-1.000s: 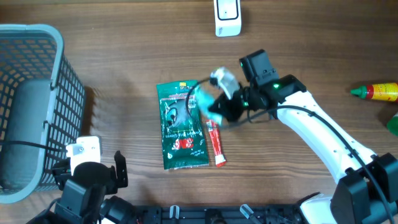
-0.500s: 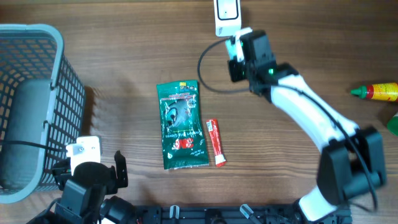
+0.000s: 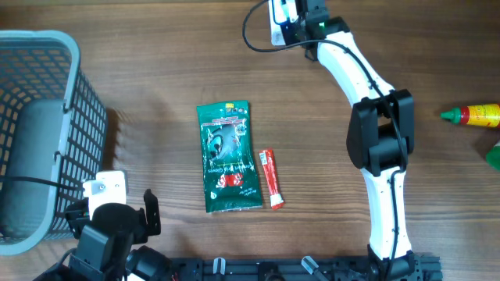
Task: Scan the item barcode
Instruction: 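Lift the mint-green pack and hold it under the scanner, then carry the mint-green pack to the right and drop it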
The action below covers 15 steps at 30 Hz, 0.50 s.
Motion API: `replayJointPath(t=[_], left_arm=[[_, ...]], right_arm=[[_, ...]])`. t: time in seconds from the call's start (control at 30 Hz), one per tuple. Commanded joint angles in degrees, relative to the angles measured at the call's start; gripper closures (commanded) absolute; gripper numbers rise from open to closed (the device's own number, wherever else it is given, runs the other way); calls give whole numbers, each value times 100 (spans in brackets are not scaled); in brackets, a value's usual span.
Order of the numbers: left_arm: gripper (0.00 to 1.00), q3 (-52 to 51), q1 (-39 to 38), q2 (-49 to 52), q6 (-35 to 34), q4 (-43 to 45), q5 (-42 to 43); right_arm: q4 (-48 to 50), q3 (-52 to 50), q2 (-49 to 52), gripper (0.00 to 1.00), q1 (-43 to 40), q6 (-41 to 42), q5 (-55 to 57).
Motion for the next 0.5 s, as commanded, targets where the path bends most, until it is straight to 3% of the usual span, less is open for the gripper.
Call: replayJointPath(t=[0.0,0.33,0.47], left_arm=[[0,11,0,-26,-7,15,-17],[0,11,0,-26,-7,15,-17],[0,11,0,-26,-4,15,-17]], right_arm=[[-13,260,118,96,9,66,326],[-2100,1259,-101,96,-496,192,962],[-2697,1182,-129,96,-1427,1187,1292]])
